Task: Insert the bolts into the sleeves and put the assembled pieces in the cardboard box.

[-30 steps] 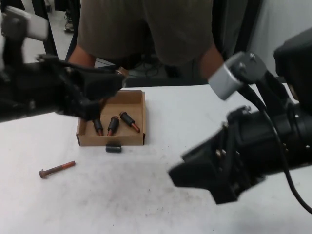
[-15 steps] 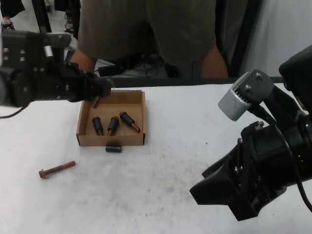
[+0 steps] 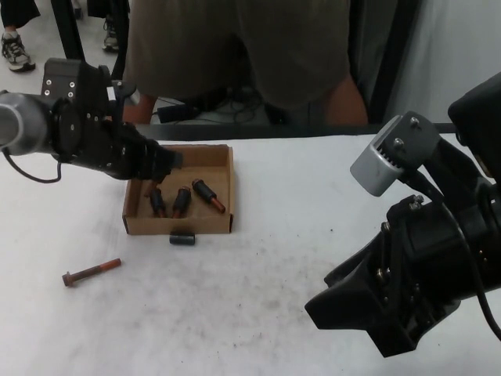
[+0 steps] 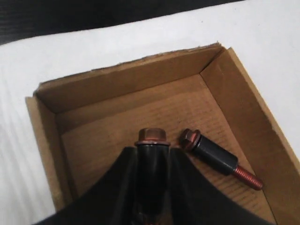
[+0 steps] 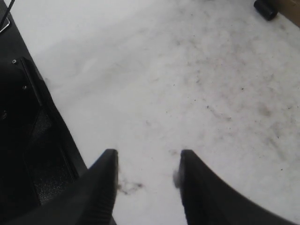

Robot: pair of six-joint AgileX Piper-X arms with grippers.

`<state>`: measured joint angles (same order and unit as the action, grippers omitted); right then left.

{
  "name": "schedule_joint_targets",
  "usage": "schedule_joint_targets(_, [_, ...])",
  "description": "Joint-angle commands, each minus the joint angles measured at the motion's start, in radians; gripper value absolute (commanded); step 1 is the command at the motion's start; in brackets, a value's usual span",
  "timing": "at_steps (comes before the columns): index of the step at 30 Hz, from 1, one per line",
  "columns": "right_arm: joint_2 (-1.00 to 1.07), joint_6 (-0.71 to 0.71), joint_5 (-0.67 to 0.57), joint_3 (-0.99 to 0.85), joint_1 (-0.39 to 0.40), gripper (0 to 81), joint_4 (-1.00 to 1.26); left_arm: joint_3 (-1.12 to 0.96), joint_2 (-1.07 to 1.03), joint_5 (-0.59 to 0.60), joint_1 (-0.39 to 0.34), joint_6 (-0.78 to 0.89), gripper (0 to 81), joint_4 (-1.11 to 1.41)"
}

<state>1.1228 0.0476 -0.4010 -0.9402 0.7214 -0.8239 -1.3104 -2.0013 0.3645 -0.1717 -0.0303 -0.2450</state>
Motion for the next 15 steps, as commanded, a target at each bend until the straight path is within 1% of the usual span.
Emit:
schedule_joint_targets(1, [-0.012,0.012,-0.005,-0.012,-0.006,40.0,0.007,-0.015,0.007,-0.004,0.0,0.007,24.7,-0.013])
schedule_joint_targets(3, [-0.012,0.012,-0.005,-0.012,-0.006,40.0,0.007,-0.015,0.007,-0.001,-0.002,0.008,31.6,-0.013])
schedule_joint_targets(5, [-0.012,0.012,-0.005,-0.012,-0.006,40.0,0.007,-0.015,0.007,0.004,-0.002,0.042,34.9,-0.013])
schedule_joint_targets(9, [-0.012,0.012,-0.005,-0.012,-0.006,40.0,0.007,-0.015,0.012,0.004,-0.015,0.101,35.4,-0.013])
schedule_joint_targets(13, [-0.012,0.012,-0.005,-0.012,-0.006,40.0,0.007,-0.015,0.035,0.1,-0.04,0.105,35.4,-0.016])
schedule_joint_targets(15, [-0.012,-0.002,-0.005,-0.012,-0.006,40.0,0.006,-0.015,0.057,0.108,-0.052,0.105,35.2,-0.042])
